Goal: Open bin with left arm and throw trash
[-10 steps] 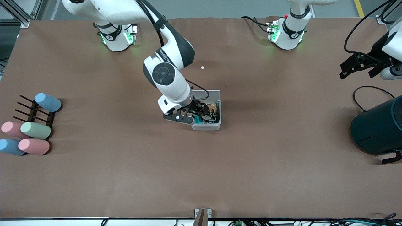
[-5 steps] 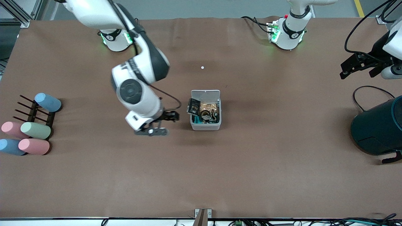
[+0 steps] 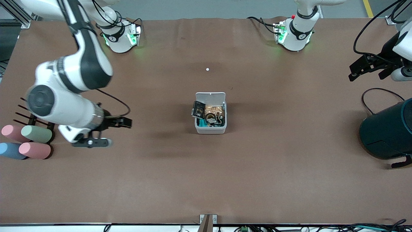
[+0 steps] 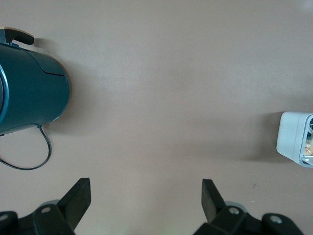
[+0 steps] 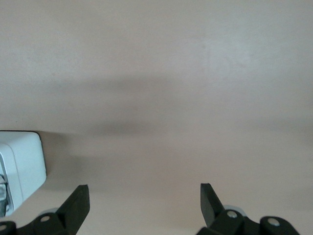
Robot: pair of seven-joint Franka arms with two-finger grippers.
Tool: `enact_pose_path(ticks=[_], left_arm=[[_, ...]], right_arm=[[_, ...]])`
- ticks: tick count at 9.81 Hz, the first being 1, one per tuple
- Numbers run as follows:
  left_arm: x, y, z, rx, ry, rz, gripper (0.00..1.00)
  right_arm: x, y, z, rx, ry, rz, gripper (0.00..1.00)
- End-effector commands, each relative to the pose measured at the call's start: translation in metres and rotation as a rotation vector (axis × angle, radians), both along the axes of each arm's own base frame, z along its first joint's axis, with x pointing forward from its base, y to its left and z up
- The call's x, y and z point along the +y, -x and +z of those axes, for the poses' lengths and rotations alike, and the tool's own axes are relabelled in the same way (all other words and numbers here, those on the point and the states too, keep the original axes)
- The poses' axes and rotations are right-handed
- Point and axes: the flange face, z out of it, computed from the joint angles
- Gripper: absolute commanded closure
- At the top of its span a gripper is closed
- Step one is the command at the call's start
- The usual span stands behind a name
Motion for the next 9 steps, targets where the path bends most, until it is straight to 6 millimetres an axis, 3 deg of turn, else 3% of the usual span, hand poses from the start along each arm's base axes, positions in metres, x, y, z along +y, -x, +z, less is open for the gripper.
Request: enact_pose_path(ticks=[1,3,6,7,9], left_arm=[[0.002,0.001,0.004,0.005,0.002,-0.002,0.00],[0.002,0.001,0.005,0.005,0.002,-0.003,0.00],[0.001,0.001,0.007,0.001,0.002,-0.005,0.00],[0.001,0.001,0.007,0.001,0.002,-0.005,0.00],[0.001,0.000,0.006,0.002,0.004,-0.005,0.00]], right_arm=[[-0.047,0.022,0.057,-0.039,0.000,-0.040,0.00],[-0.091,0.044,0.099,-0.032,0.011,-0.102,0.00],[-0.125,0.078,0.159,-0.096,0.101,-0.126,0.00],[-0.143,0.086,0.170,-0.100,0.100,-0.153,0.00],[-0.157,0.094,0.186,-0.121,0.097,-0.119,0.00]])
